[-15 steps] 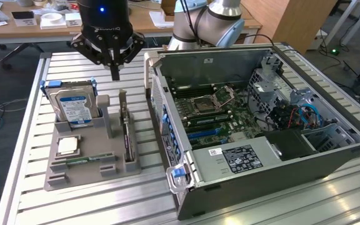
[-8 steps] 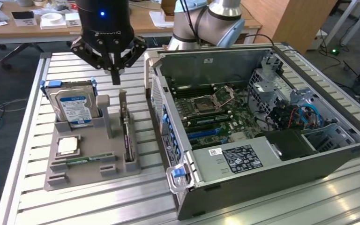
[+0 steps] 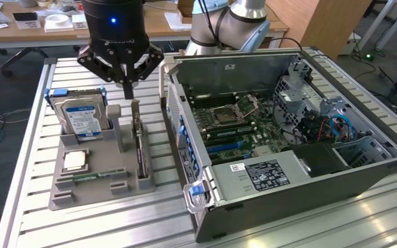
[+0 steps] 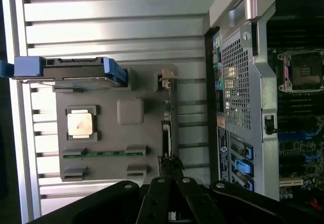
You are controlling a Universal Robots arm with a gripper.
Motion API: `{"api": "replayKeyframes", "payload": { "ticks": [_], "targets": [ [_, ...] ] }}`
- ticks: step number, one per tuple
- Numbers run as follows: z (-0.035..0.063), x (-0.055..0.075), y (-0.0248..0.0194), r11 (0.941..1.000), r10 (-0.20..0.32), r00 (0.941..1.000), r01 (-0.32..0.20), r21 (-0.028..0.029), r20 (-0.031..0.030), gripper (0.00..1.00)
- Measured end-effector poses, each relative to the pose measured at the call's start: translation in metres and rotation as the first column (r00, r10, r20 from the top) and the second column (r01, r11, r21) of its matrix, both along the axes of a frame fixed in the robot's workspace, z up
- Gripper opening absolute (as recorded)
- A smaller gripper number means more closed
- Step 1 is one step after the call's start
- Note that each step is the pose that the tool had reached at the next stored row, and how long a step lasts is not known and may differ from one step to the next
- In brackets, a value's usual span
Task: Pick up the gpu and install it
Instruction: 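Reach for the gpu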
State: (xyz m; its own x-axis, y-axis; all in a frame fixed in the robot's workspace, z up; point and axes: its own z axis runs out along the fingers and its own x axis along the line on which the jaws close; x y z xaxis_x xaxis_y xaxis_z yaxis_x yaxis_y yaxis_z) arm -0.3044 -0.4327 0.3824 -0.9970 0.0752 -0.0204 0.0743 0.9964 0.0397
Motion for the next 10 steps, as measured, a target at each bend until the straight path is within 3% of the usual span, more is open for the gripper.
{"api": "replayKeyframes", "payload": {
  "ticks": [10],
  "targets": [
    [0.0, 0.0, -0.0141, 1.0, 0.0, 1.0, 0.0, -0.0012, 0.0, 0.11]
  ]
}}
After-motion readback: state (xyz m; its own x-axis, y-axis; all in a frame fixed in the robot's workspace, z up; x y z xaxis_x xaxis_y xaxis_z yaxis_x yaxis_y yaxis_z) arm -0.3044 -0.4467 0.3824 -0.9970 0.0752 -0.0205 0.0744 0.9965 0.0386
